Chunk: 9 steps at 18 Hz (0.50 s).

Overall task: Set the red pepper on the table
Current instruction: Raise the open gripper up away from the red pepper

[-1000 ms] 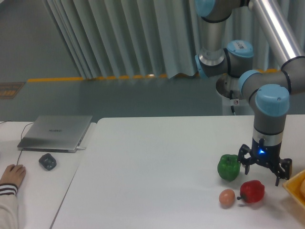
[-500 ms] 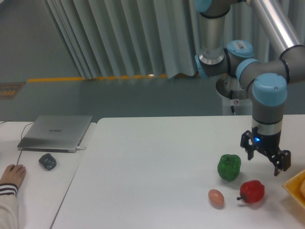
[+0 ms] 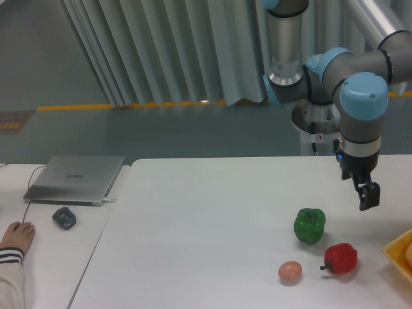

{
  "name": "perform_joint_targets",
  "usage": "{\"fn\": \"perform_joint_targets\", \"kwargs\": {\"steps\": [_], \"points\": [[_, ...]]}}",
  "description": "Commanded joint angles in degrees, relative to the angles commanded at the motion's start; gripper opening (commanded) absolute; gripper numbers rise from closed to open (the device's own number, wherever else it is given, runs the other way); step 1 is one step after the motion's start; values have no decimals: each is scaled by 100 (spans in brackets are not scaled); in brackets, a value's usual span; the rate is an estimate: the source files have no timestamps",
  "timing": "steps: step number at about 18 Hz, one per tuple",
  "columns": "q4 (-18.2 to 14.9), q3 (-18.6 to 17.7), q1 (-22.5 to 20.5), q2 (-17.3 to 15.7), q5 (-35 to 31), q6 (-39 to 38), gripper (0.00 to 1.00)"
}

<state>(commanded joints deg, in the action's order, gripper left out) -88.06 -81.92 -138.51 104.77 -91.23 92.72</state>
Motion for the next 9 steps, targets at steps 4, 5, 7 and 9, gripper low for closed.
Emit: {"fn": "perform_joint_targets", "kwargs": {"steps": [4,5,7,9], "points": [[-44,27,17,-88,308,-61,100],[-44,18,26,-71,265,-61,100],[-35,0,35,-70,264,-61,100],[-35,0,18,-88,282,-53,100]]}}
